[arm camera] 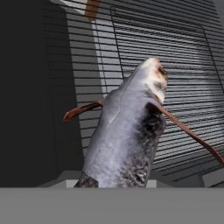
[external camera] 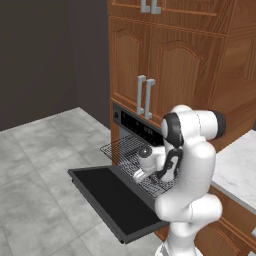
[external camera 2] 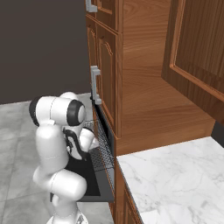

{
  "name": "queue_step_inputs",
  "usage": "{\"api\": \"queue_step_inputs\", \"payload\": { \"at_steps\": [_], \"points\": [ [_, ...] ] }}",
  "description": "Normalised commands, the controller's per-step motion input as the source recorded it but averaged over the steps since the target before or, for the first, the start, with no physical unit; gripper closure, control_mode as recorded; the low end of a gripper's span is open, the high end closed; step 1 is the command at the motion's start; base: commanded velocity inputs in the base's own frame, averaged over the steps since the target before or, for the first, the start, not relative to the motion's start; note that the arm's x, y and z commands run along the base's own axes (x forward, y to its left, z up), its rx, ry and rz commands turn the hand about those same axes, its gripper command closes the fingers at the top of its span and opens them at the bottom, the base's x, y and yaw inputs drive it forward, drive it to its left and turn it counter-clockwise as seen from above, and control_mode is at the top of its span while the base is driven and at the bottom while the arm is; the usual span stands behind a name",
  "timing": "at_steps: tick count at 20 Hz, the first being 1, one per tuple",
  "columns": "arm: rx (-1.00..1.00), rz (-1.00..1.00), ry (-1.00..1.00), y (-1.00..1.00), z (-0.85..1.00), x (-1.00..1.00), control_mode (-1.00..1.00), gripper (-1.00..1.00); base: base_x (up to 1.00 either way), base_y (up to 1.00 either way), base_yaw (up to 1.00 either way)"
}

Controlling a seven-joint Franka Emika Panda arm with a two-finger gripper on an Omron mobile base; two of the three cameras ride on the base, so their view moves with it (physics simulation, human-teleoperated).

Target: Place the fish on the top rack of the oven, and slide the tray back inside. Close the oven door.

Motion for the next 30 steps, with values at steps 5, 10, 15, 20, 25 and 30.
{"api": "queue_step_inputs", "payload": {
  "at_steps": [5, 10, 15, 20, 25, 30],
  "points": [
    [-0.01, 0.00, 0.00, 0.00, -0.32, 0.27, -1.00, 1.00, 0.00, 0.00, 0.00],
    [0.00, 0.00, 0.00, -0.01, -0.24, 0.33, -1.00, 1.00, 0.00, 0.00, 0.00],
    [0.00, 0.00, 0.00, 0.00, -0.22, 0.33, -1.00, 1.00, 0.00, 0.00, 0.00],
    [0.00, 0.00, 0.00, 0.00, -0.19, 0.37, -1.00, -1.00, 0.00, 0.00, 0.00],
    [0.00, 0.00, -0.02, -0.03, -0.13, 0.39, -1.00, -1.00, 0.00, 0.00, 0.00],
    [0.00, 0.00, -0.07, -0.07, -0.06, 0.42, -1.00, -1.00, 0.00, 0.00, 0.00]
  ]
}}
